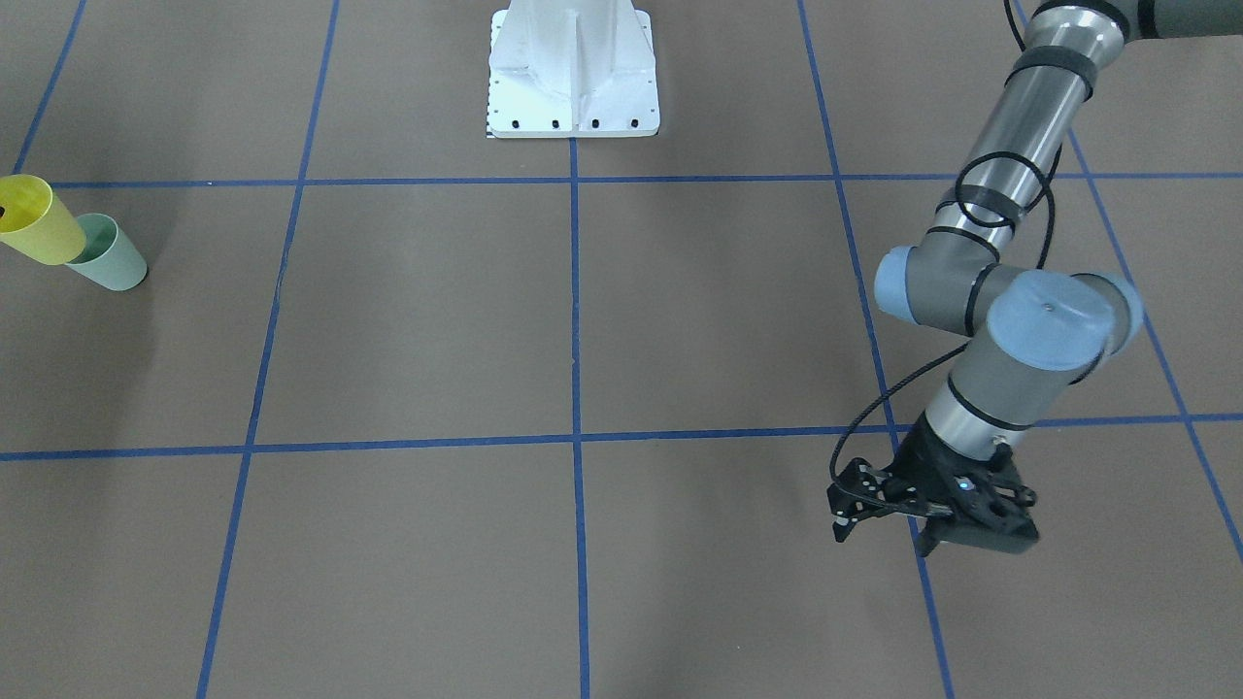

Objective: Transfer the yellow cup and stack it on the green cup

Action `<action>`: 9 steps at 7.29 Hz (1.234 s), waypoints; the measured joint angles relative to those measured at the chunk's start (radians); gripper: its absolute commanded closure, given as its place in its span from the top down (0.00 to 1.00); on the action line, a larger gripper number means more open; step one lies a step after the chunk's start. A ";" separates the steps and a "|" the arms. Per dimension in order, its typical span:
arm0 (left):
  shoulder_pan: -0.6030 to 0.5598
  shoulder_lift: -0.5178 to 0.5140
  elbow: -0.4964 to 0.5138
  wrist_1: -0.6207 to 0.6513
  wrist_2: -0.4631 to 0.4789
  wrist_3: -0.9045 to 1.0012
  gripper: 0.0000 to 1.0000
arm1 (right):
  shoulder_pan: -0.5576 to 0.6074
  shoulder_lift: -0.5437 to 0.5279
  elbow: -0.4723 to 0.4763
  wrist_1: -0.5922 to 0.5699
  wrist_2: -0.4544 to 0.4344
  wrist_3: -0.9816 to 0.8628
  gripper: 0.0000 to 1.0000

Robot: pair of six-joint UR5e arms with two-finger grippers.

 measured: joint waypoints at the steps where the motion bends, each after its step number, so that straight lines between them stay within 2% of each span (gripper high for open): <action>1: -0.054 0.063 -0.056 0.067 -0.097 0.081 1.00 | -0.001 0.002 -0.009 0.005 0.001 0.002 0.00; 2: -0.093 0.127 -0.093 0.099 -0.167 0.158 1.00 | -0.002 0.002 -0.023 0.020 0.002 0.003 0.00; 4: -0.129 0.220 -0.120 0.131 -0.240 0.253 1.00 | -0.003 0.007 -0.058 0.054 0.040 0.004 0.00; 6: -0.137 0.241 -0.139 0.155 -0.261 0.276 1.00 | 0.001 0.003 -0.059 0.062 0.121 -0.002 0.00; 9: -0.142 0.247 -0.144 0.162 -0.265 0.295 1.00 | -0.001 -0.010 -0.064 0.062 0.113 -0.010 0.00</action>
